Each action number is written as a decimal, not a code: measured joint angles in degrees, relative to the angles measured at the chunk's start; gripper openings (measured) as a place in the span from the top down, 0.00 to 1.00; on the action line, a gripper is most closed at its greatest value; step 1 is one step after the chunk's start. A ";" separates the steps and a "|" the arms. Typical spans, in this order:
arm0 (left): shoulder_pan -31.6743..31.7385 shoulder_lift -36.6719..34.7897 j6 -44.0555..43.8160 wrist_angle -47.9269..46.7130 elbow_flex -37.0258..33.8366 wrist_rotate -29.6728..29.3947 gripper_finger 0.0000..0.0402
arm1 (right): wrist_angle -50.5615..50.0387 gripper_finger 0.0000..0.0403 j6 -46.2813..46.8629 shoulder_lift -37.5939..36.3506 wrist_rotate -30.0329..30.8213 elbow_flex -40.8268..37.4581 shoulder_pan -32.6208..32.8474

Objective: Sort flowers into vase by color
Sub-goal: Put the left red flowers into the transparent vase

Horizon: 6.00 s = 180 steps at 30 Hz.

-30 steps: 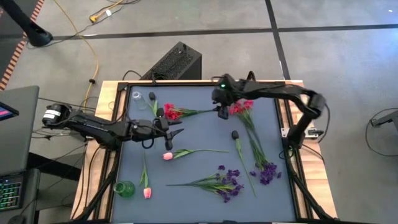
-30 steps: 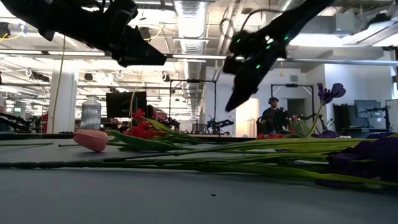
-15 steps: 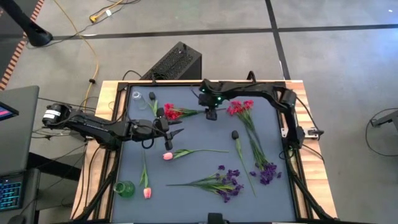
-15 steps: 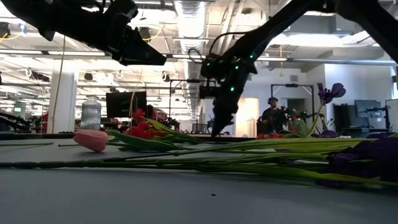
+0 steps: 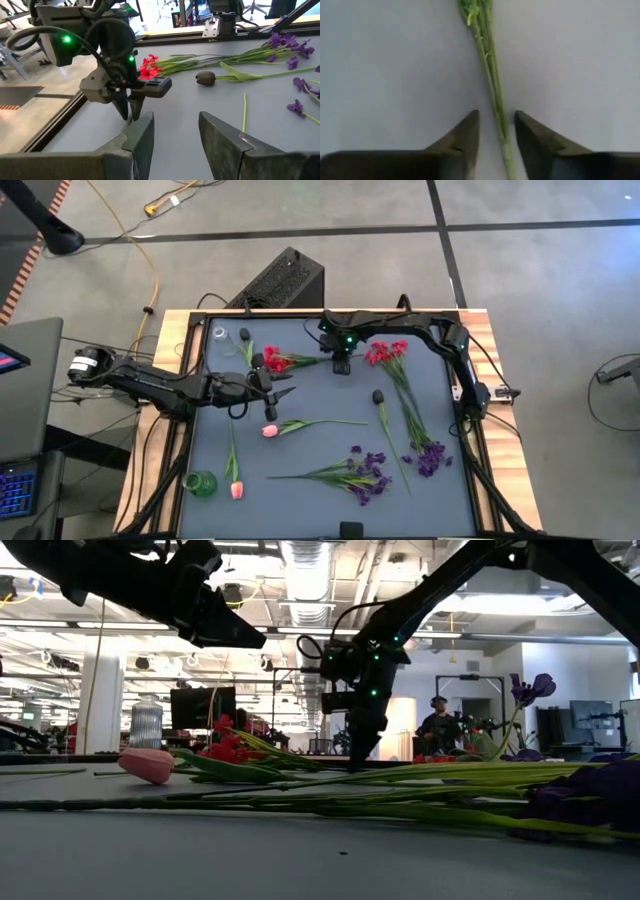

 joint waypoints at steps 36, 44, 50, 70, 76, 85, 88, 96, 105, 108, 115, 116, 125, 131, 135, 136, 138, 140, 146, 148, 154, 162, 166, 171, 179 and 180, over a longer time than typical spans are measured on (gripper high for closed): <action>-6.03 -21.08 1.68 15.92 -15.28 4.65 0.64 | 33.45 0.94 14.39 -32.22 -35.43 -31.15 -7.05; -6.03 -24.74 2.60 17.60 -16.52 6.27 0.64 | 36.00 0.81 14.21 -25.41 -19.63 -31.33 1.76; -6.03 -24.74 3.43 17.64 -16.52 6.37 0.64 | 32.37 0.66 11.17 -19.17 -13.69 -25.60 5.63; -6.03 -24.74 2.64 16.68 -16.52 6.56 0.64 | 31.46 0.34 9.47 -8.39 -2.95 -22.35 7.21; -6.03 -24.74 2.71 16.65 -16.52 6.35 0.64 | 31.04 0.57 9.46 -7.97 -2.93 -22.36 8.25; -6.03 -24.74 2.58 16.52 -16.52 6.23 0.64 | 30.79 0.95 13.06 -8.88 -4.45 -22.55 8.35; -6.03 -24.74 1.69 15.81 -16.52 6.21 0.64 | 30.05 0.90 14.73 -10.73 -7.54 -22.84 8.31; -6.03 -24.74 0.32 15.18 -16.52 6.53 0.64 | 38.30 0.95 17.21 -19.03 -14.17 -25.88 5.23; -6.03 -23.38 -2.54 13.97 -16.52 6.35 0.64 | 78.09 0.94 33.91 -23.17 -26.81 -30.12 4.01; -5.38 -20.16 -1.51 19.66 -16.52 3.83 0.64 | 88.66 0.94 38.32 -22.07 -29.44 -30.10 5.70; 2.05 -9.46 -0.24 31.33 -13.65 5.25 0.64 | 91.50 0.94 39.02 -20.55 -31.45 -30.12 8.92; 3.34 -8.15 -0.22 31.06 -12.62 7.73 0.64 | 91.58 0.93 38.39 -20.56 -31.46 -30.12 9.20; 8.63 -3.25 -1.03 30.96 -7.22 17.17 0.47 | 90.93 0.94 35.08 -20.61 -31.59 -30.12 11.72; 8.52 -2.74 -3.91 30.65 -5.54 23.13 0.33 | 90.66 0.94 33.42 -20.61 -30.94 -30.12 12.30; 8.52 -2.43 -5.39 28.90 -4.06 23.00 0.31 | 88.87 0.93 31.63 -20.61 -29.91 -30.12 13.32; 8.52 -2.45 -5.22 28.69 -3.59 23.01 0.31 | 88.47 0.93 31.24 -20.61 -29.19 -30.12 13.64; 8.52 -2.49 -4.18 28.24 -2.64 23.04 0.31 | 87.99 0.93 30.13 -20.61 -26.74 -30.11 14.44; 8.52 -2.49 -3.44 27.97 -1.82 23.13 0.31 | 87.81 0.94 29.56 -20.61 -24.30 -30.10 15.03; 8.52 -2.49 -0.29 25.09 -0.59 22.58 0.31 | 88.31 0.93 28.92 -20.61 -21.73 -30.10 15.74; 8.52 -2.49 0.18 25.03 -0.59 22.55 0.33 | 88.41 0.93 28.95 -20.63 -21.05 -30.10 15.73; 8.52 -2.49 1.28 24.67 -0.59 20.63 0.54 | 87.81 0.91 28.95 -20.63 -21.06 -30.10 16.16; 8.45 -2.49 3.61 24.46 -0.59 18.52 0.96 | 87.39 0.82 27.44 -20.63 -20.94 -30.08 16.37; 8.46 -2.49 2.79 23.87 -0.59 18.52 0.97 | 87.27 0.75 27.44 -20.63 -21.11 -30.08 16.39; 8.48 -3.29 2.58 21.76 -0.59 17.02 0.99 | 86.40 0.56 26.57 -20.96 -21.80 -30.08 16.00; 8.57 -12.04 9.83 3.61 2.78 -1.51 0.99 | 67.01 0.33 25.50 -28.81 -24.50 -30.03 12.27; 8.60 -13.44 10.62 -1.35 4.61 -5.05 0.99 | 64.72 0.33 25.48 -29.57 -24.48 -30.03 11.95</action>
